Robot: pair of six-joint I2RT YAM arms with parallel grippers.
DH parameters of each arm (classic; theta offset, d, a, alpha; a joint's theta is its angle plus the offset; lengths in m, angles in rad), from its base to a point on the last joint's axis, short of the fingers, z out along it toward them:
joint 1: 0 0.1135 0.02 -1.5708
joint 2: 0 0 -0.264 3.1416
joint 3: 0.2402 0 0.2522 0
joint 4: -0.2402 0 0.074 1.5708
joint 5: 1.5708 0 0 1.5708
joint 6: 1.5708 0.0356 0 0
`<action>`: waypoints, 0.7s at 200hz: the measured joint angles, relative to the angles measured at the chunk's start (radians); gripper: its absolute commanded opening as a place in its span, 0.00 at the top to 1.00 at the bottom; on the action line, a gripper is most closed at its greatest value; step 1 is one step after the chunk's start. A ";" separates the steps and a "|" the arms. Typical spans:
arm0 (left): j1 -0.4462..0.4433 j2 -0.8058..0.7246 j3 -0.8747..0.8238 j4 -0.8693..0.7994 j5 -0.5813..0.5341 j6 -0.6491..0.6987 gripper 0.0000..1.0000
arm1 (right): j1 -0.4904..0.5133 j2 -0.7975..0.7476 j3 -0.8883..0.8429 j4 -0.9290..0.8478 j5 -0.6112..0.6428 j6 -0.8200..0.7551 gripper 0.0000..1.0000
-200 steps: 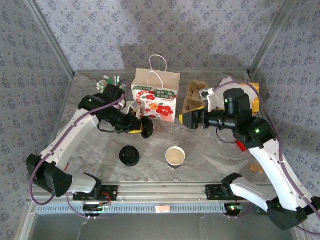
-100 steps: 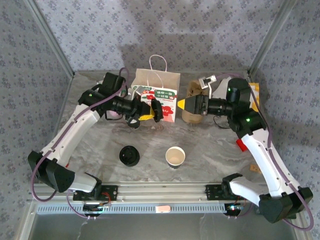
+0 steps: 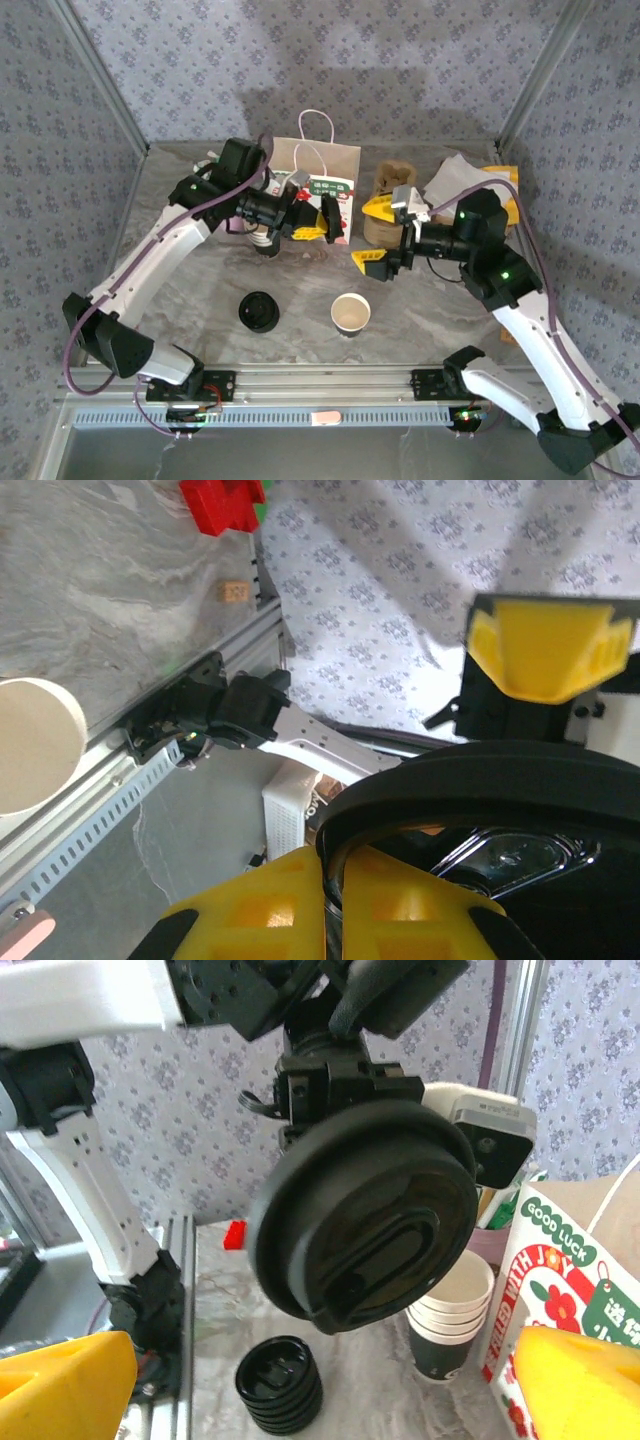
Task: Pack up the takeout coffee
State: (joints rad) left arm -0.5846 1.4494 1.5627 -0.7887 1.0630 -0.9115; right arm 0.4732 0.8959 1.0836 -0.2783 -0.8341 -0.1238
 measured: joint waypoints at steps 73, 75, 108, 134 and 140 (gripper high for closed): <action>-0.020 0.019 0.033 -0.023 0.042 0.001 0.90 | -0.004 0.087 0.025 0.034 -0.075 -0.072 0.00; -0.020 0.021 0.033 -0.023 0.042 0.001 0.90 | -0.004 0.089 0.028 0.037 -0.079 -0.072 0.00; -0.027 0.043 0.055 -0.032 0.045 0.001 0.90 | -0.004 0.109 0.054 0.081 -0.131 -0.059 0.00; -0.034 0.047 0.072 -0.043 0.048 0.002 0.90 | -0.001 0.131 0.066 0.100 -0.162 -0.050 0.00; -0.036 0.048 0.076 -0.047 0.048 0.002 0.90 | -0.001 0.135 0.067 0.103 -0.166 -0.049 0.00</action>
State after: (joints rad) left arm -0.6205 1.4975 1.6386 -0.8352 1.1110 -0.9100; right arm 0.4721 1.0309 1.1507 -0.1753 -1.0004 -0.1730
